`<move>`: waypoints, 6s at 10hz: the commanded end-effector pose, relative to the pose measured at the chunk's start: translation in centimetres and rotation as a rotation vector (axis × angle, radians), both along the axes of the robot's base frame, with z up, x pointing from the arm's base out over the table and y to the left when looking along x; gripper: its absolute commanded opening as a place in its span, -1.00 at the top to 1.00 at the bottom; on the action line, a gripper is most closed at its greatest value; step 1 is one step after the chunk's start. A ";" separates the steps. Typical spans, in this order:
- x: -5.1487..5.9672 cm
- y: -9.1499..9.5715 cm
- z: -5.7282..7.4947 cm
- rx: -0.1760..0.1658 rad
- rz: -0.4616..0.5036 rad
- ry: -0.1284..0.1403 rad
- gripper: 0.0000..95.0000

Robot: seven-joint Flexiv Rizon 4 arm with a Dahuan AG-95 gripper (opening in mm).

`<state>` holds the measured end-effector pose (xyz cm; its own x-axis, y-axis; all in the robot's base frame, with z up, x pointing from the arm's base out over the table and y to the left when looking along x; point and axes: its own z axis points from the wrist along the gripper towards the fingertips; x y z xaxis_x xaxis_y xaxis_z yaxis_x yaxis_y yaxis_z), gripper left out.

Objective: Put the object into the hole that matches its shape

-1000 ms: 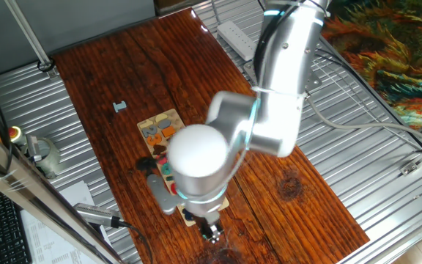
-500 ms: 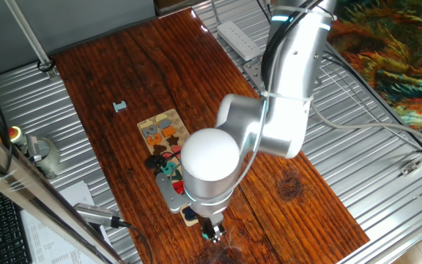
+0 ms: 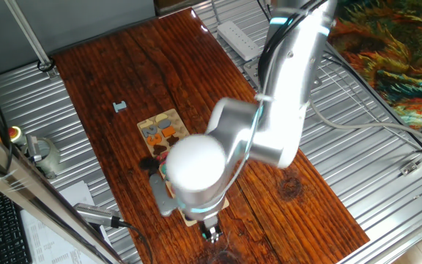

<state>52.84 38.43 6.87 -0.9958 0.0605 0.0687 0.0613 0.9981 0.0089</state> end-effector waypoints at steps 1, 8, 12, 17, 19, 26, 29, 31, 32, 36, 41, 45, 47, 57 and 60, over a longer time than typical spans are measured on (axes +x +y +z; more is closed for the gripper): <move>-0.3 -0.3 -0.5 0.010 0.012 -0.044 0.20; -0.6 -0.4 -2.3 0.014 0.016 -0.071 0.20; -0.6 -0.4 -3.1 0.016 0.014 -0.075 0.20; -0.7 -0.2 -4.0 0.015 0.013 -0.077 0.20; -0.8 0.0 -4.2 0.015 0.013 -0.076 0.20; -0.8 0.1 -4.6 0.012 0.015 -0.077 0.20; -0.8 0.1 -4.7 0.012 0.014 -0.076 0.20; -0.8 0.2 -4.8 0.009 0.017 -0.077 0.20; -0.8 0.2 -4.8 0.009 0.017 -0.076 0.20; -0.8 0.2 -4.9 0.011 0.018 -0.077 0.20; -0.8 0.2 -5.1 0.009 0.017 -0.075 0.20; -0.8 0.2 -5.1 0.008 0.015 -0.073 0.20; -0.8 0.2 -5.1 0.009 0.012 -0.072 0.60; -0.7 0.0 -2.7 0.005 0.014 -0.058 1.00; -0.6 -1.7 -1.3 0.011 0.036 -0.070 1.00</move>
<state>52.28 36.41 5.70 -0.9997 0.0234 -0.0014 0.0233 0.9995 0.0228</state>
